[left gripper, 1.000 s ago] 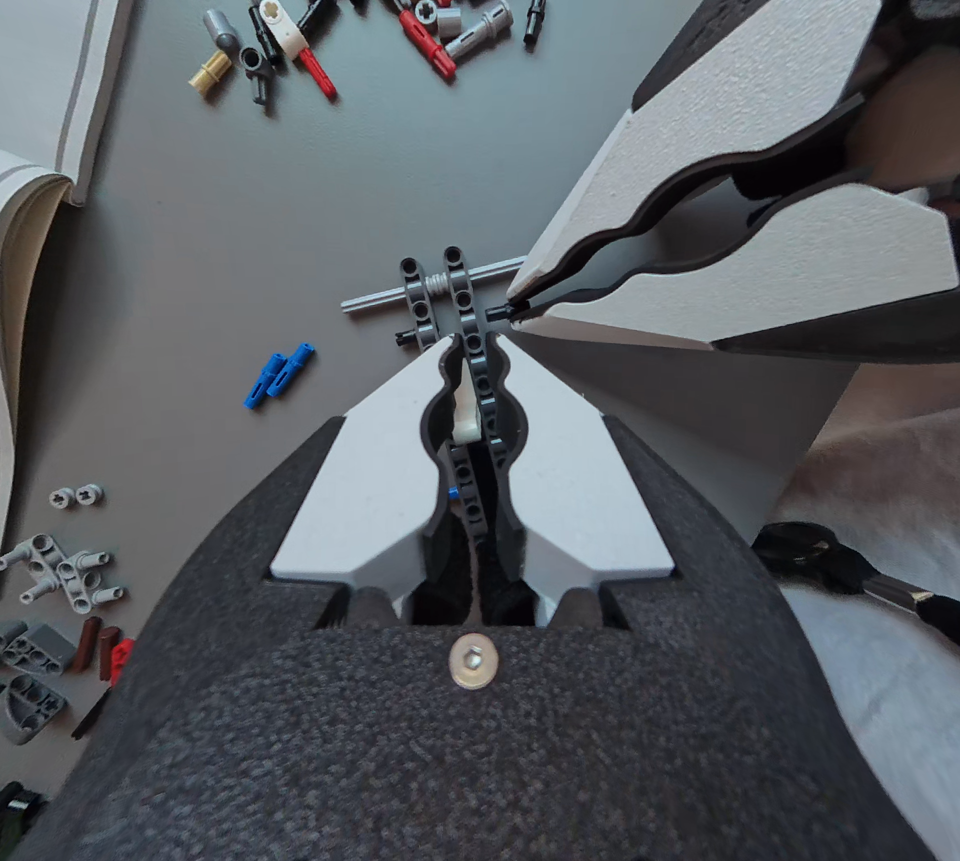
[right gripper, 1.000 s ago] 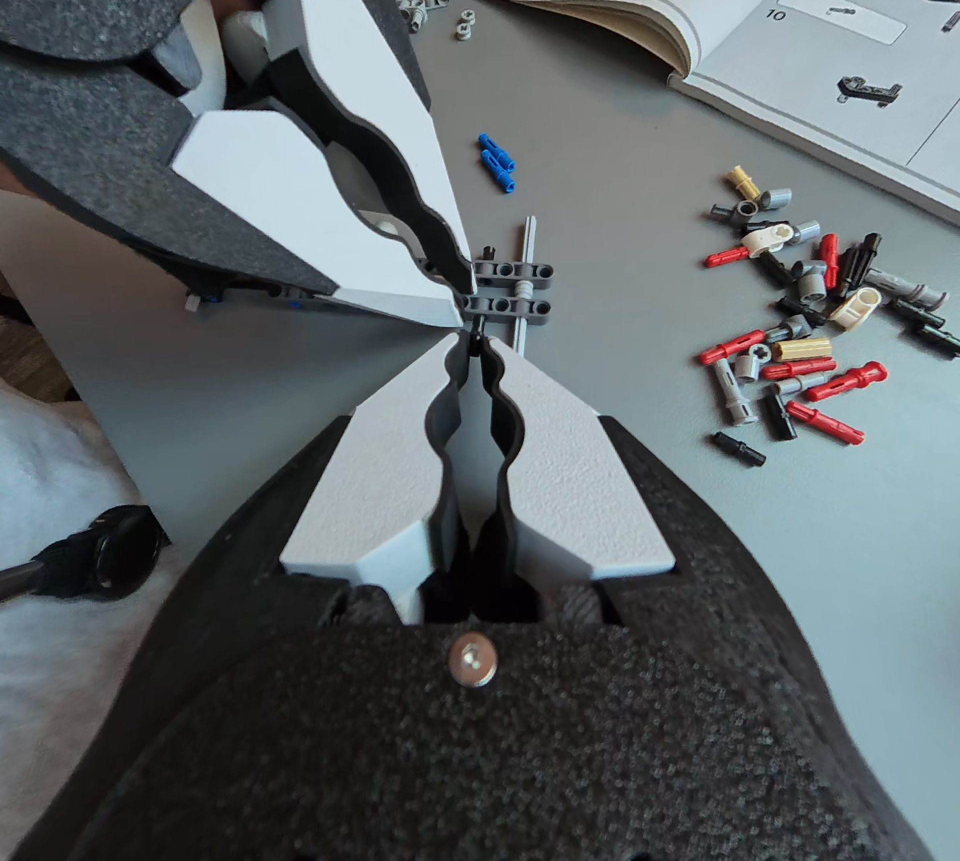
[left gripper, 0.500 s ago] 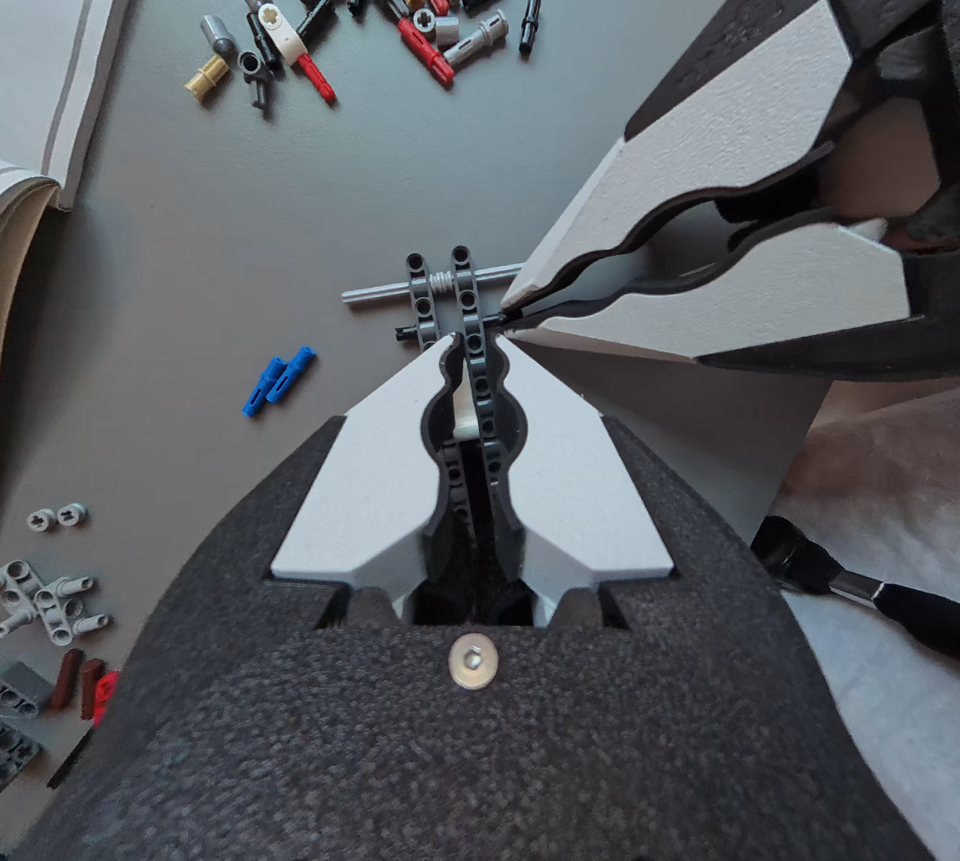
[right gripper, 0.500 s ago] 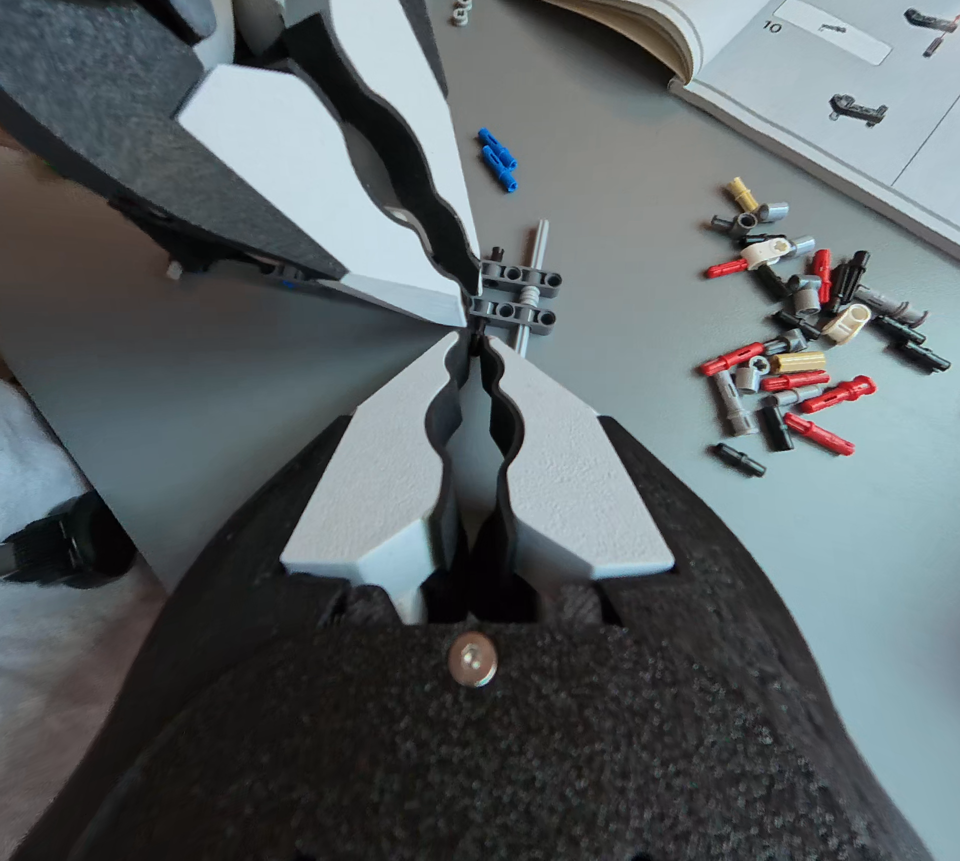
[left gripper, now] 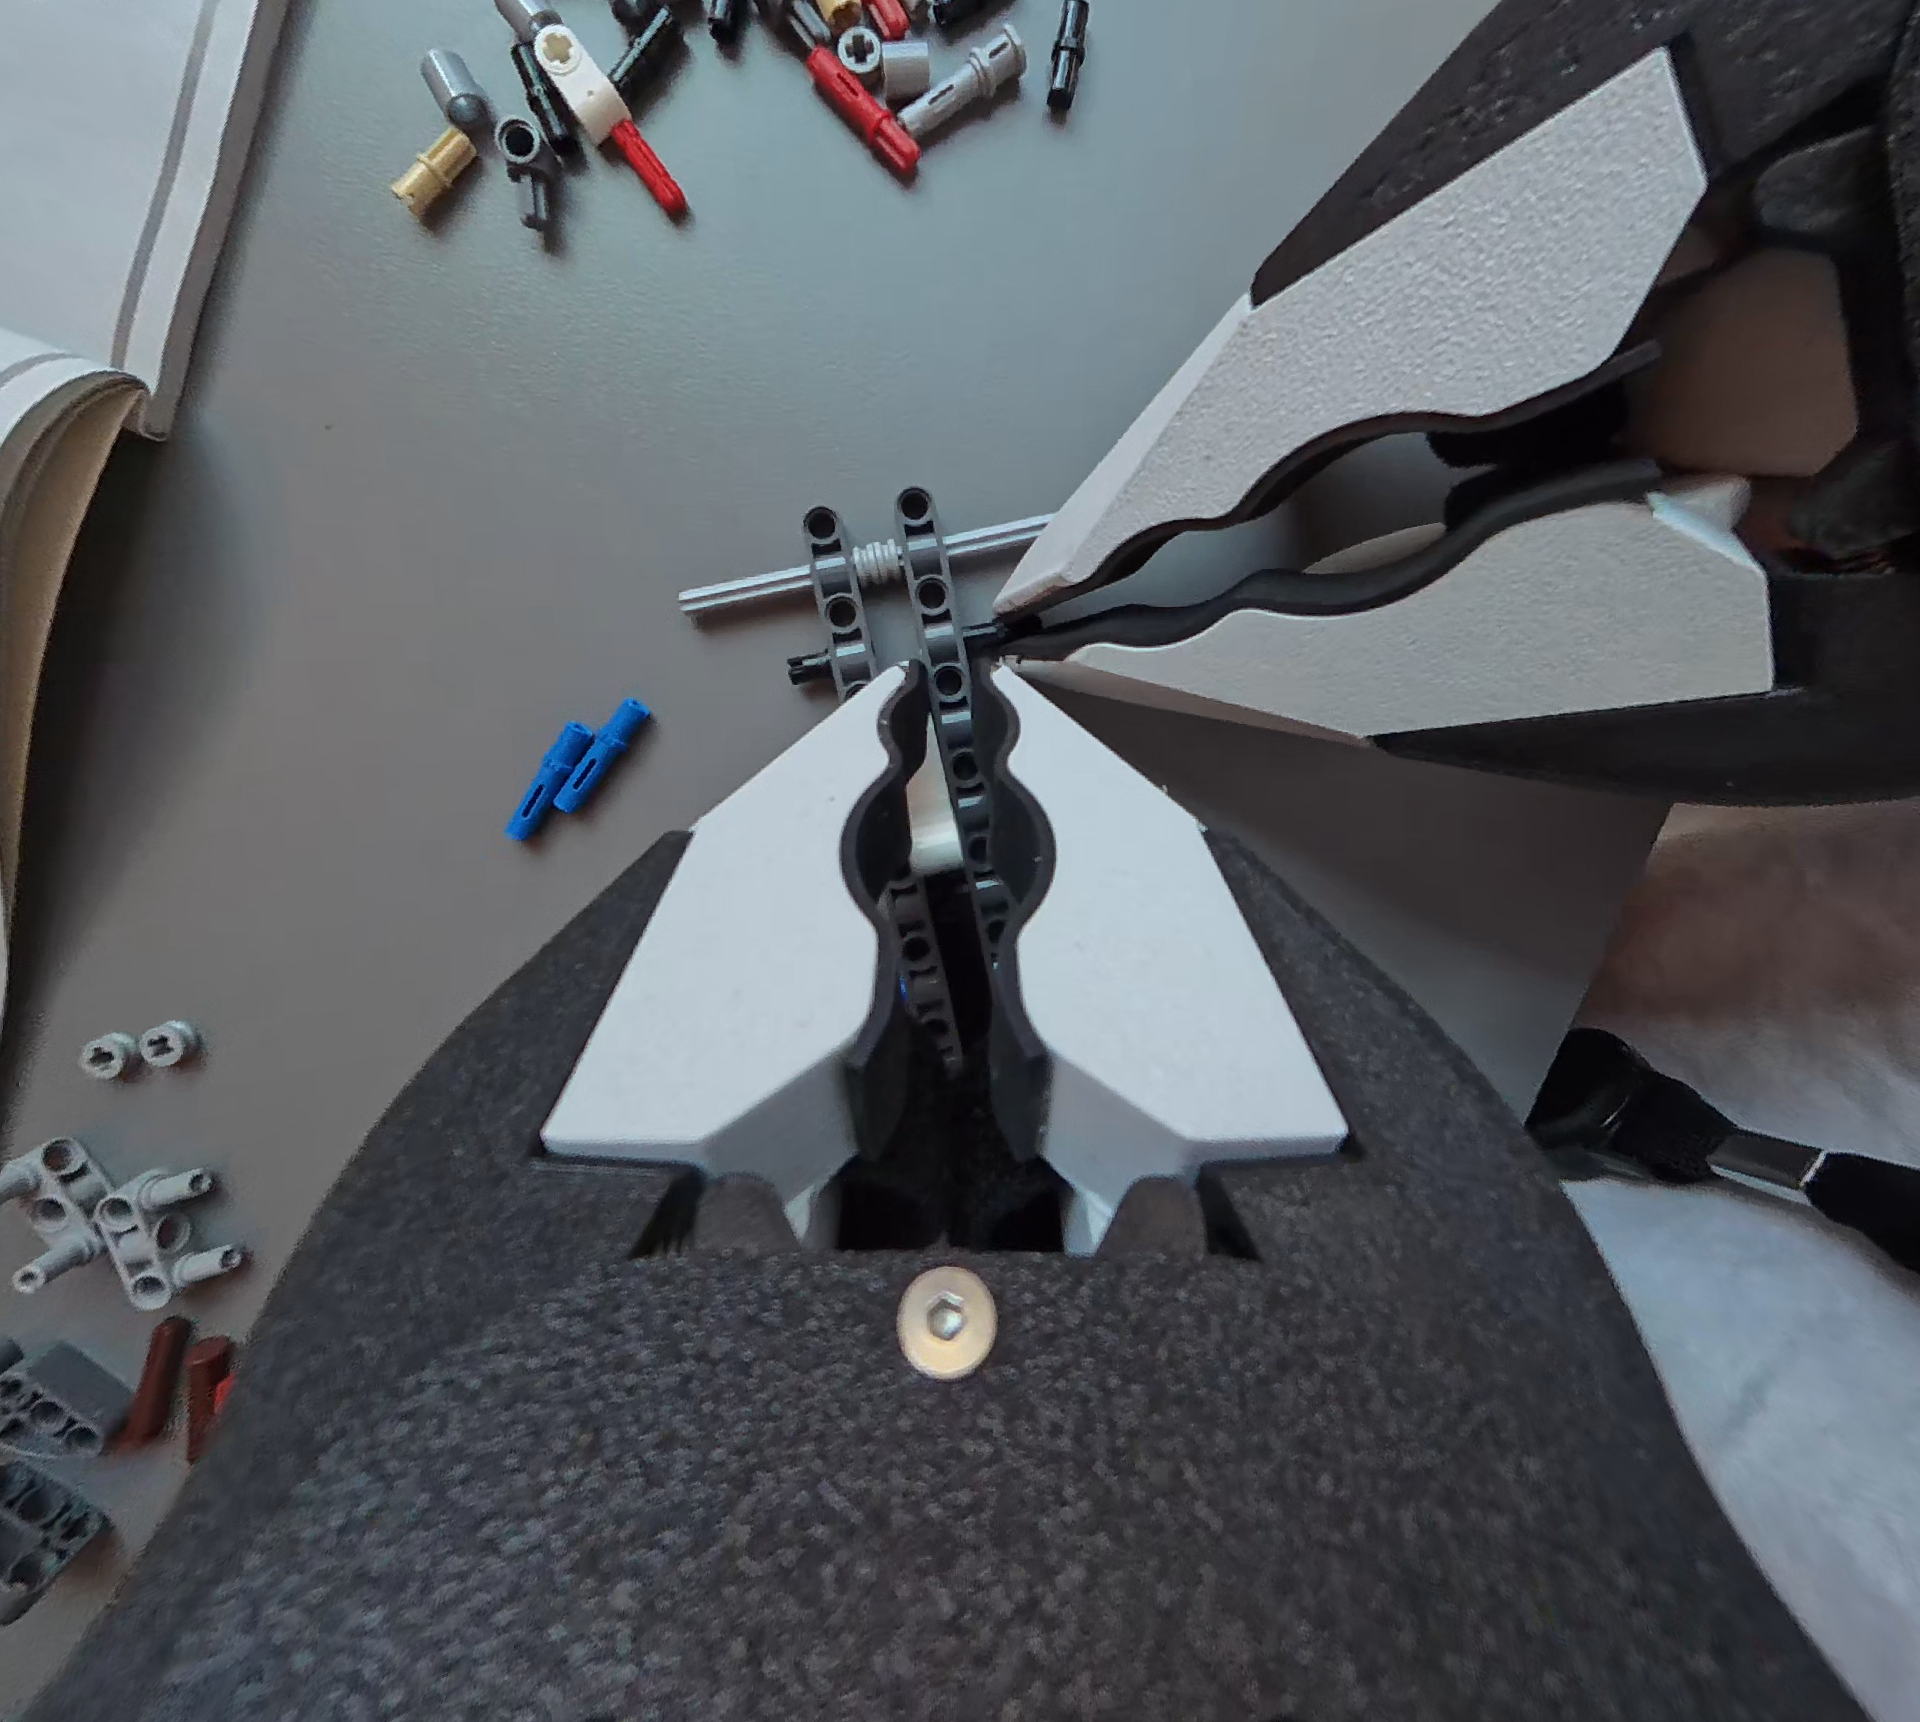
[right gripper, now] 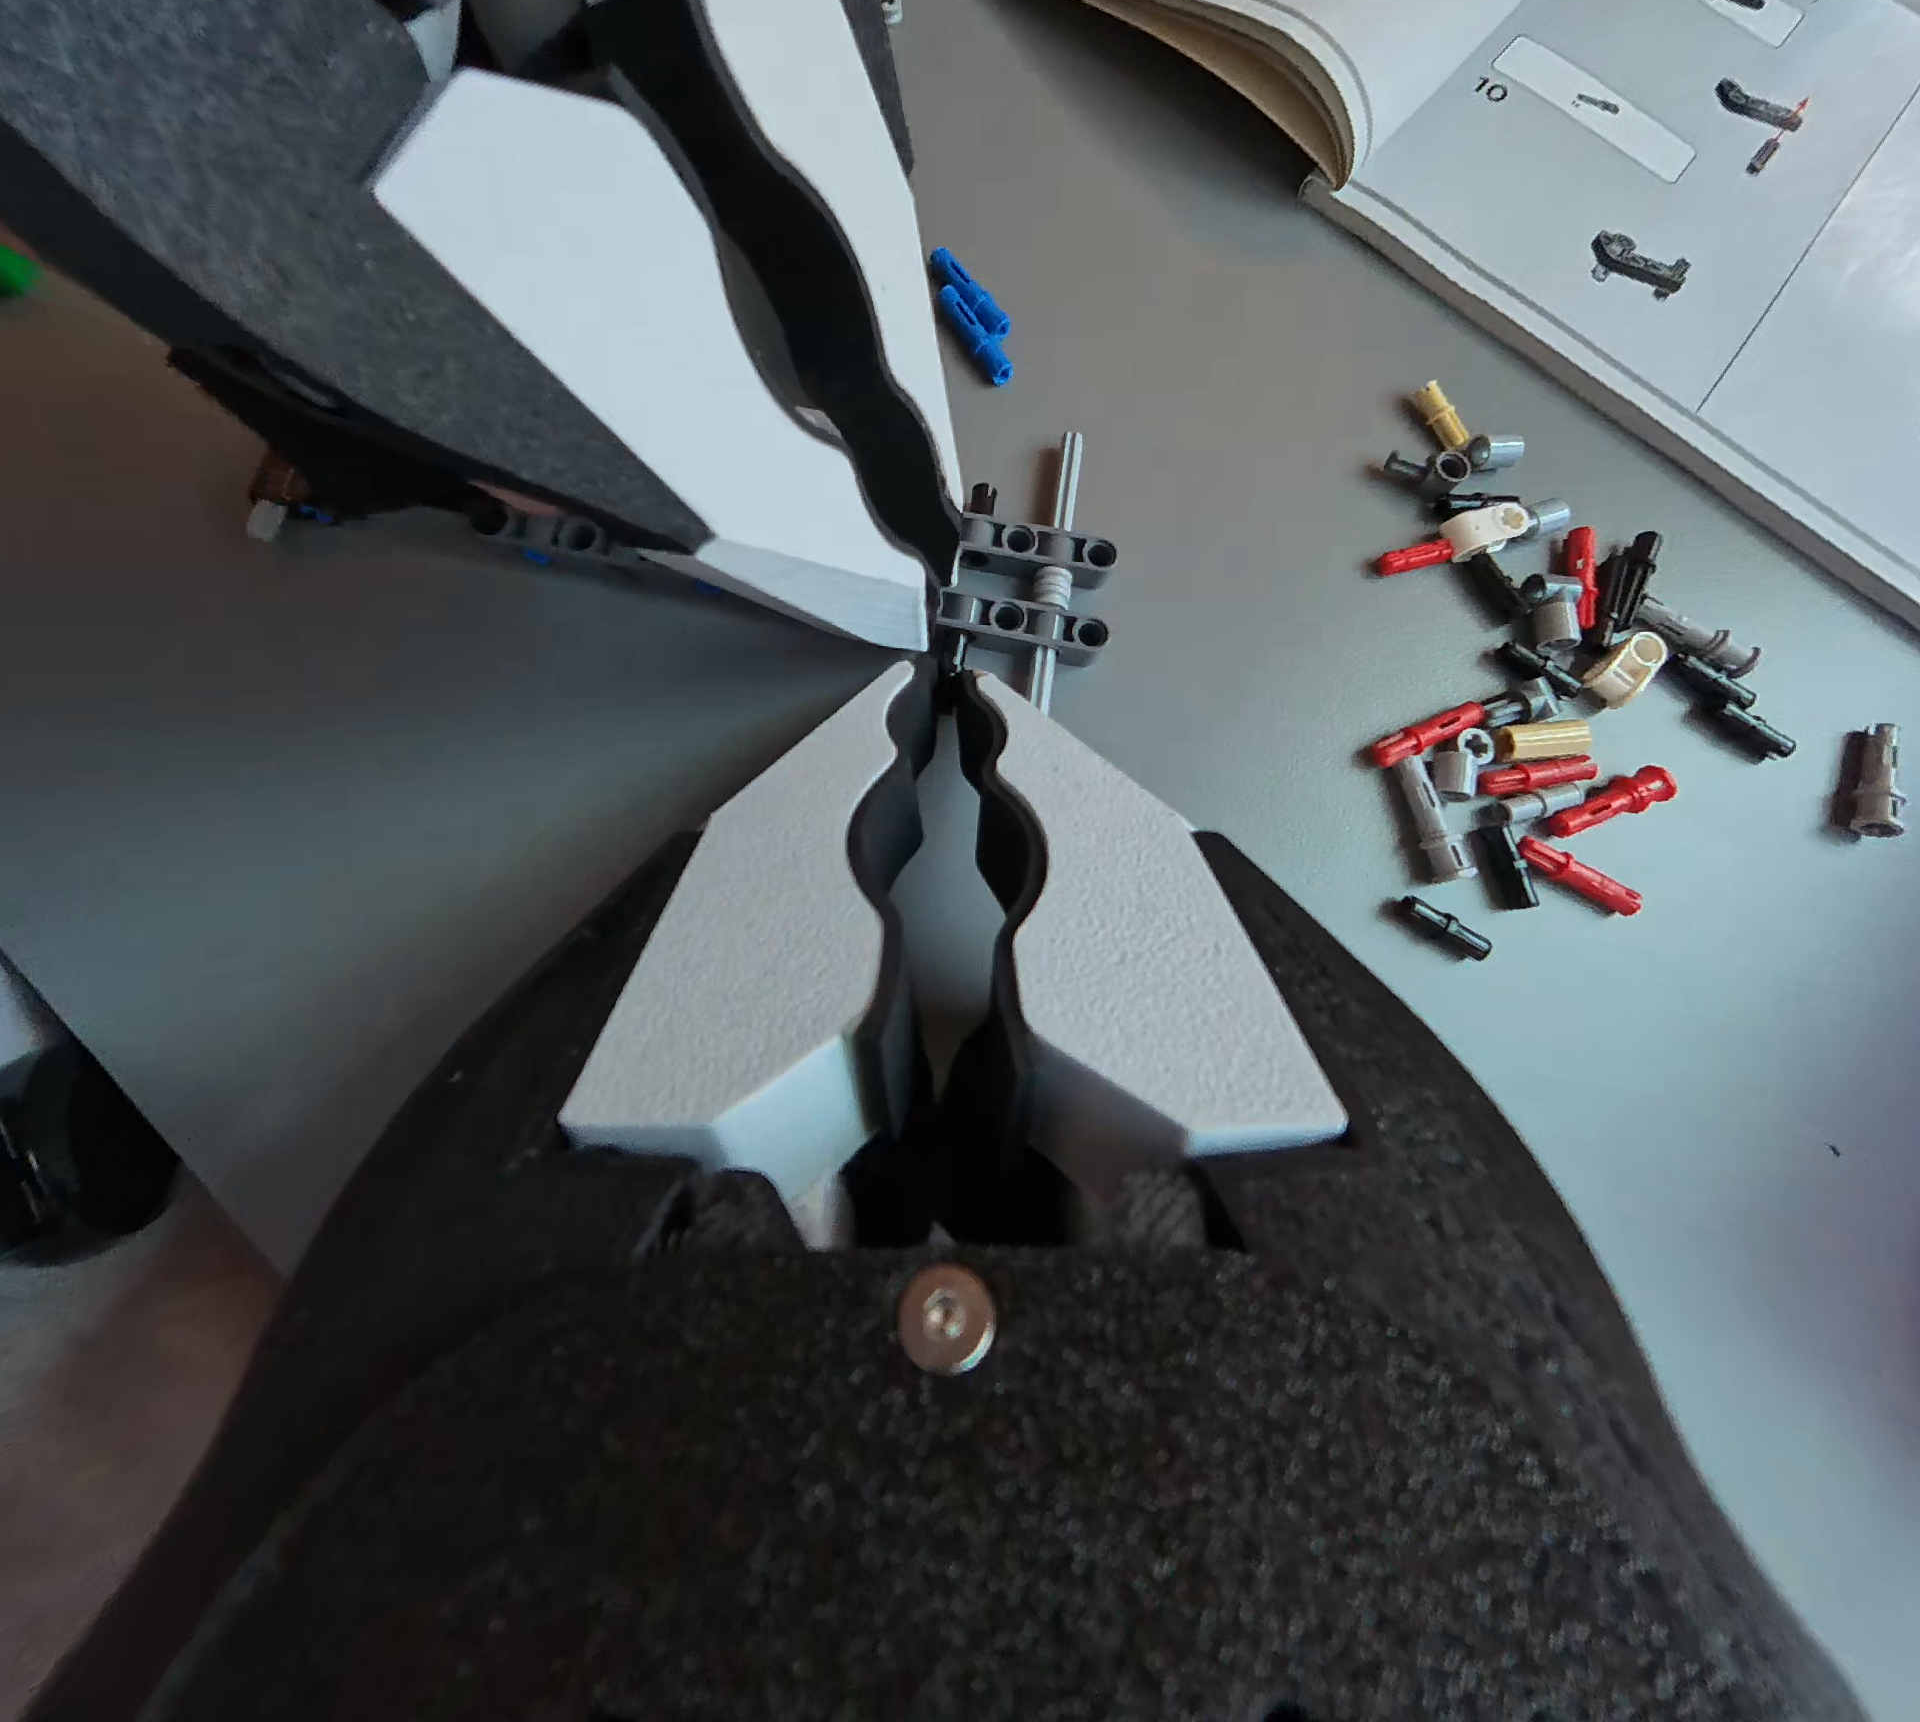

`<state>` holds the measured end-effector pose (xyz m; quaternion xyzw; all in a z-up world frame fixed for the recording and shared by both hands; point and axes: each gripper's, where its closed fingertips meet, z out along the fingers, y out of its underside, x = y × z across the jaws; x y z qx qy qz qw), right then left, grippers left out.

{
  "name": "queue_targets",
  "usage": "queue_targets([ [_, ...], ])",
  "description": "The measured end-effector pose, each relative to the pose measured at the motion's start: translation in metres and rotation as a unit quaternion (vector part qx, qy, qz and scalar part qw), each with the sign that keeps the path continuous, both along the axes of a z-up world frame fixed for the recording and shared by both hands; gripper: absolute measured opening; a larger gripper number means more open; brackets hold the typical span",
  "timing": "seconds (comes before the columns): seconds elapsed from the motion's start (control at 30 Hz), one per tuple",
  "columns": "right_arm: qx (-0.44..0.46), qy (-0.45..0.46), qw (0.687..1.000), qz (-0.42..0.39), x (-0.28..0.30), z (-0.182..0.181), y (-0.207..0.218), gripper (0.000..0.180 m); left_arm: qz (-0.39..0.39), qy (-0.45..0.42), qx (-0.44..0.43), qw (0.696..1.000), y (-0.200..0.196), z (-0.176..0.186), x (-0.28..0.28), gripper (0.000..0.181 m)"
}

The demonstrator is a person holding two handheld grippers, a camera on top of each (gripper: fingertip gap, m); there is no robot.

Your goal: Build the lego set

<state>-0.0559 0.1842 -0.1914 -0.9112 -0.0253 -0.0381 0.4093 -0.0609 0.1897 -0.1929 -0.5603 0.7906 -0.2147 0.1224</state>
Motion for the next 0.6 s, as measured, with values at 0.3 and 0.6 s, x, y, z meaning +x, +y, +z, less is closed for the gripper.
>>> queue_targets([
  [0.3, 0.000, 0.092, 0.995, -0.025, 0.000, 0.000, 0.001, 0.003, -0.015, 0.001, 0.000, 1.000, 0.001, 0.000, 0.000, 0.008],
  [0.6, 0.042, 0.211, 0.975, -0.053, 0.005, 0.011, 0.008, 0.000, -0.099, 0.010, -0.101, 0.990, -0.058, 0.001, -0.009, 0.008],
])
